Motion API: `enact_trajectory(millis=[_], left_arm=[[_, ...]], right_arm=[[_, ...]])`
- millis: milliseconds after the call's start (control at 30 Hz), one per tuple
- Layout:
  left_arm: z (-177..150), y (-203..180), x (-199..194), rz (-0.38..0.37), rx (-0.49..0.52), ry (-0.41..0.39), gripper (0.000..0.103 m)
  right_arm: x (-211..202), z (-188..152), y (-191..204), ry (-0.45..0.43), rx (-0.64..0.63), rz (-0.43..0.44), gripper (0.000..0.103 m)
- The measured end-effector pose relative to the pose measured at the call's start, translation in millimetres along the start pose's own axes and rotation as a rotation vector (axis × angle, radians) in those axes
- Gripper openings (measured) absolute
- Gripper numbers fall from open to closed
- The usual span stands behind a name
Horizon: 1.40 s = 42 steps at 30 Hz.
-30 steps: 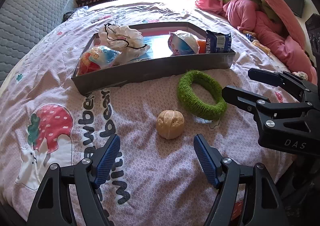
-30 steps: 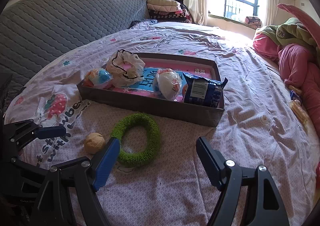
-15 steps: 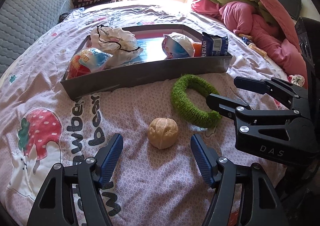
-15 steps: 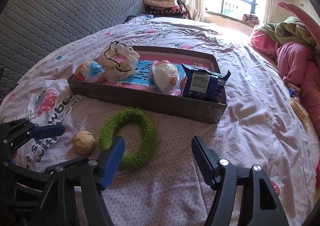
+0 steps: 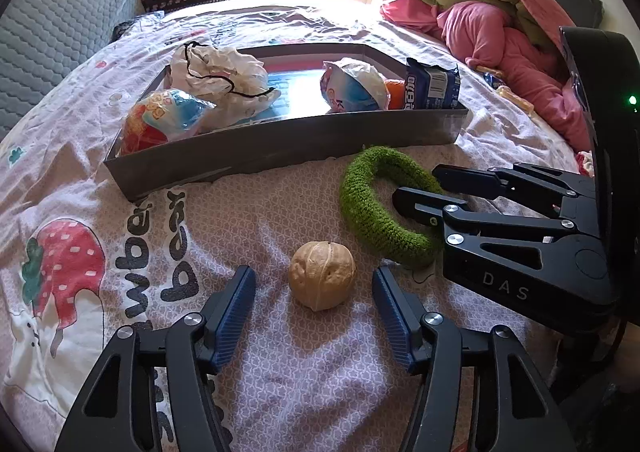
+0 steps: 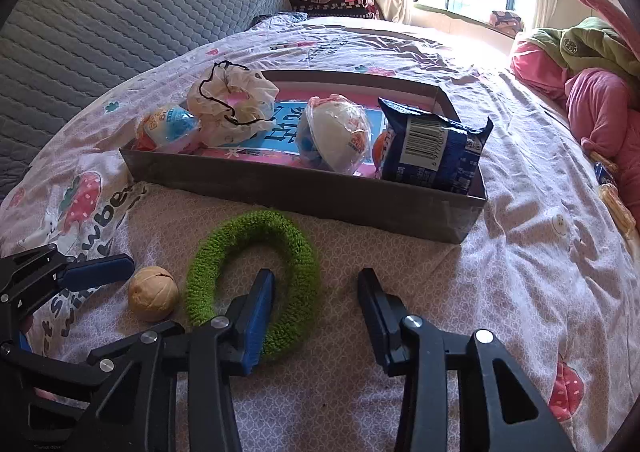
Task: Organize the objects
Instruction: 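Close the left tool on the walnut while the right tool grasps the green fuzzy ring, then lift and carry the walnut with the left tool while the right tool carries the ring over the tray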
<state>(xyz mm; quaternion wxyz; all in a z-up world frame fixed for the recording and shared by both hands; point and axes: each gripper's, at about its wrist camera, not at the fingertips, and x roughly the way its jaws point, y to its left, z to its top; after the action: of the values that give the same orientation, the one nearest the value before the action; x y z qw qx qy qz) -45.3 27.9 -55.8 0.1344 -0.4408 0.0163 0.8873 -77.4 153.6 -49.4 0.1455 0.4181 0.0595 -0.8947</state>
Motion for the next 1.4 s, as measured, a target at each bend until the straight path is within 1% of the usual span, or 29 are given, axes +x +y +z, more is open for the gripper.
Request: enact_trajectory(millis=[167,233,267,333,367,400,500,667,800,900,1033,1233,1400], left_arm=[[1,0,1,-0.004,0.005,-0.004,0.058],[2,0,1,-0.005,0.006,-0.005,0.058],[2,0,1,-0.007,0.006,-0.006,0.057],[2,-1,2,-0.008,0.008,-0.007,0.057],[3,-1,2,-0.008,0.009,-0.007,0.056],[3,-1,2,-0.009,0.011,-0.008,0.050],[3,-1,4,-0.007,0.013,-0.010,0.041],[3,1,4,-0.019,0.006,-0.011,0.034],[3,2,4,-0.024,0.005,-0.019,0.034],[3,4,1,-0.032,-0.005,-0.026,0.034],[4,5,-3,-0.022,-0.001,-0.041,0.034],[9,9,-12,0.000,-0.003,-0.074,0.034],[19,12,-25,0.022,-0.006,-0.107,0.034]], right_arm=[[0,-1,2,0.000,-0.014,0.020,0.033],[0,-2,2,0.002,-0.013,0.035,0.026],[1,-2,2,0.002,-0.011,0.041,0.025],[0,-2,2,0.004,-0.013,0.044,0.018],[0,-2,2,0.003,-0.014,0.045,0.017],[-1,-2,2,0.003,-0.015,0.047,0.015],[-1,-2,2,0.005,-0.014,0.053,0.014],[-2,-3,3,0.009,-0.020,0.062,0.013],[-4,-3,2,0.003,-0.012,0.069,0.013],[-8,-5,0,-0.007,0.007,0.090,0.012],[-13,-4,-1,-0.025,0.017,0.098,0.012],[-23,0,-2,-0.075,0.024,0.093,0.012],[-37,5,-1,-0.135,0.017,0.069,0.012]])
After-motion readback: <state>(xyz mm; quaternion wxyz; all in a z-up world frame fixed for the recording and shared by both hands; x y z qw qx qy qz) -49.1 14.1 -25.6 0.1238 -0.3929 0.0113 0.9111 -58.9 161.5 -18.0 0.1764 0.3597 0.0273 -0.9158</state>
